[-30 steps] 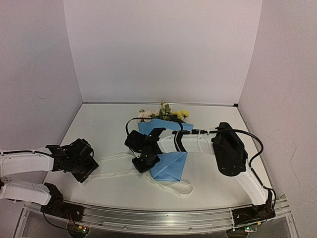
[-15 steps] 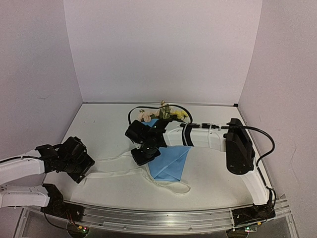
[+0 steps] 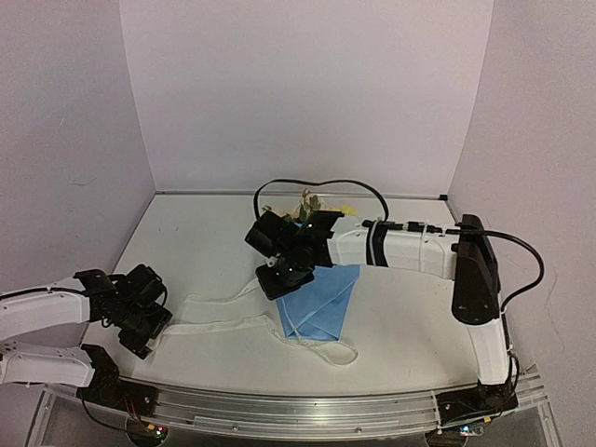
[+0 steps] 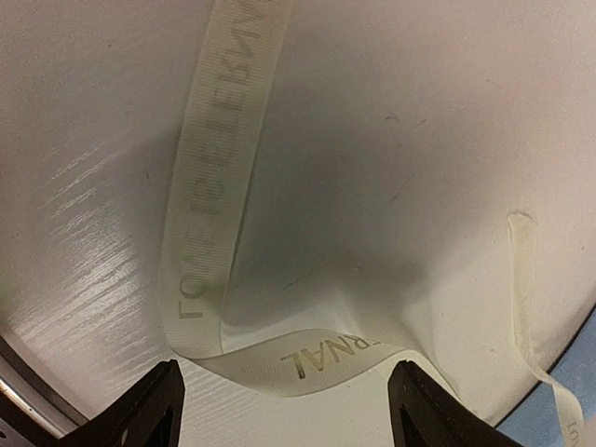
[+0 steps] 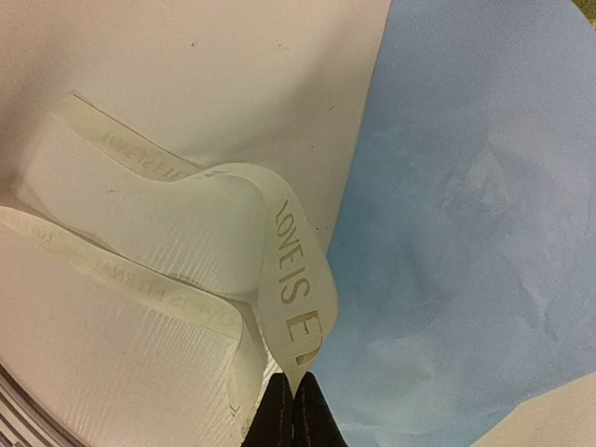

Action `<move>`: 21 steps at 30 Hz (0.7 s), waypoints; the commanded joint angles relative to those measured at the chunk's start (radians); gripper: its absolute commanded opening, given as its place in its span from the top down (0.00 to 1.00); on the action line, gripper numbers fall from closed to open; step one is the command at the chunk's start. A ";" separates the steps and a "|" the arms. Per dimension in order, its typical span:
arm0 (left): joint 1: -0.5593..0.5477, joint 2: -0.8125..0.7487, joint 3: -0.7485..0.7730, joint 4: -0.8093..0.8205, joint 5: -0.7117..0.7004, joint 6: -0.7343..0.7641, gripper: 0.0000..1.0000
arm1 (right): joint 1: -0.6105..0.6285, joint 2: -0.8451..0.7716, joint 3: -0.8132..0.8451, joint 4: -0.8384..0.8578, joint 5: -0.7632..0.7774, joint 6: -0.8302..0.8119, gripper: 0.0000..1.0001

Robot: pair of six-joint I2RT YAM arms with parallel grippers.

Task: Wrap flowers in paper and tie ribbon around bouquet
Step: Pick up the right side of the ribbon from the center of the board, then pick up the left side of the ribbon at the center of the board.

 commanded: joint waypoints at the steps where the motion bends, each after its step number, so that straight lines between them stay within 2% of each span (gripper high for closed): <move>1: 0.005 0.011 0.014 0.000 -0.059 -0.074 0.21 | -0.011 -0.118 -0.052 0.006 0.055 0.004 1.00; 5: 0.011 0.070 0.000 0.098 -0.087 -0.056 0.23 | -0.023 -0.187 -0.107 0.009 0.068 -0.002 1.00; 8: 0.027 0.145 0.003 0.136 -0.090 -0.027 0.30 | -0.032 -0.245 -0.154 0.010 0.093 -0.006 1.00; 12: 0.055 0.182 0.000 0.163 -0.118 0.019 0.54 | -0.051 -0.334 -0.236 0.012 0.136 -0.001 1.00; 14: 0.074 0.174 0.009 0.157 -0.165 0.056 0.71 | -0.063 -0.402 -0.286 0.012 0.175 0.010 1.00; 18: 0.129 0.157 0.075 0.162 -0.297 0.231 0.95 | -0.106 -0.551 -0.430 0.010 0.284 0.044 1.00; 19: 0.139 0.157 0.098 0.161 -0.340 0.276 0.99 | -0.125 -0.596 -0.472 0.008 0.318 0.059 1.00; 21: 0.154 0.157 0.153 0.141 -0.438 0.354 1.00 | -0.173 -0.699 -0.556 0.000 0.383 0.095 1.00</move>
